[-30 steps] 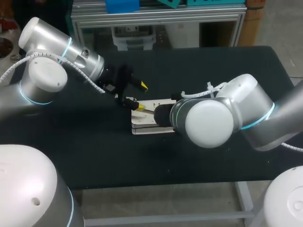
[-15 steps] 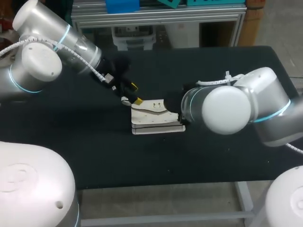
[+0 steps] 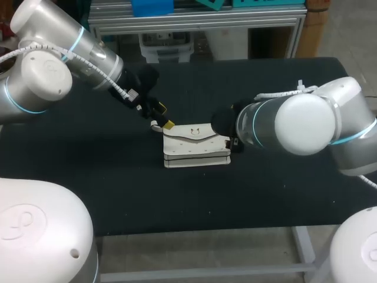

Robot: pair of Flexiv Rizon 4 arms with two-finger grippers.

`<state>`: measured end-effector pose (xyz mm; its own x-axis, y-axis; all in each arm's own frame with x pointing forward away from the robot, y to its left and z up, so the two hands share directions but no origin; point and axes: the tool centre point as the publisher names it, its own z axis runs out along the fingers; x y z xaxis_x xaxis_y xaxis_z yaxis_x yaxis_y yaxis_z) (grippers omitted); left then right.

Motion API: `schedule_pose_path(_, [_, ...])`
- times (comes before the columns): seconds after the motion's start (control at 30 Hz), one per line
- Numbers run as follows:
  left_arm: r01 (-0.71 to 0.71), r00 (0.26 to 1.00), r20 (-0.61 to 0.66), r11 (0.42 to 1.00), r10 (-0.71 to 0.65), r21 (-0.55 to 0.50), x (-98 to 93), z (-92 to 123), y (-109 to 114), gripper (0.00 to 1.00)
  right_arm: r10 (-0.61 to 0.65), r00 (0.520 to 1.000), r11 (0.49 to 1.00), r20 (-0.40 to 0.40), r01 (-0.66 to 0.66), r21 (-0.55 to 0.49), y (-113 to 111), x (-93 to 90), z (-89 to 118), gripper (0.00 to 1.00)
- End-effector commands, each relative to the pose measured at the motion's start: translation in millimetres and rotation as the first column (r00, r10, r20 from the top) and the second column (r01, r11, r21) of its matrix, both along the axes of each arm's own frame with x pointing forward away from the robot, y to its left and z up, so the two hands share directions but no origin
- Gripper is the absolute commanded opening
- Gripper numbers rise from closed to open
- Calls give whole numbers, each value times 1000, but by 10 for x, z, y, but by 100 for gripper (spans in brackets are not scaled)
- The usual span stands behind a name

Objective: Pick up the bag, open it, inspect its contents, close it, and place it on the opposite side

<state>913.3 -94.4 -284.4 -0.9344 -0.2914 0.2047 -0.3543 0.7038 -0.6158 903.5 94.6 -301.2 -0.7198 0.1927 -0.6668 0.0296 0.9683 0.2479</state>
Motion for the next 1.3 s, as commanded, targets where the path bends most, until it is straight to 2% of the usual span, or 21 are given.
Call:
schedule_pose_path(0.03, [0, 1000, 0, 1000, 0, -1, -1, -3, 1, 100, 3, 1000, 1000, 8, -3, 6, -10, -8, -22, 100])
schedule_pose_path(0.13, [4, 1000, 3, 1000, -4, -2, 7, -6, 0, 100, 11, 999, 999, -37, -12, -30, 39, 68, 32, 100])
schedule_pose_path(0.17, [-4, 1000, -4, 1000, 4, 2, 10, -14, 3, 100, 22, 997, 999, -75, -24, -31, 45, 85, 64, 100])
schedule_pose_path(0.33, [-24, 1000, 1, 999, 24, 35, -22, -10, 50, 100, -30, 992, 995, -121, 19, -94, 19, 235, 219, 100])
schedule_pose_path(0.6, [-46, 999, -9, 997, 47, 61, -68, -9, 94, 100, -64, 953, 991, -297, 26, -130, 41, 378, 232, 100])
schedule_pose_path(0.83, [-102, 991, -72, 991, 109, 91, -103, 40, 141, 100, -132, 860, 990, -493, 87, -114, 21, 512, 195, 100])
schedule_pose_path(1.03, [-195, 967, -145, 975, 209, 102, -137, 58, 166, 100, -200, 771, 977, -605, 201, -66, -31, 494, 228, 100])
schedule_pose_path(1.2, [-334, 903, -242, 935, 355, 124, -136, 62, 132, 100, -262, 669, 931, -696, 365, 1, -100, 441, 184, 100])
schedule_pose_path(1.3, [-422, 851, -276, 895, 446, 145, -88, 65, 146, 100, -314, 627, 895, -713, 446, -2, -136, 403, 175, 100])
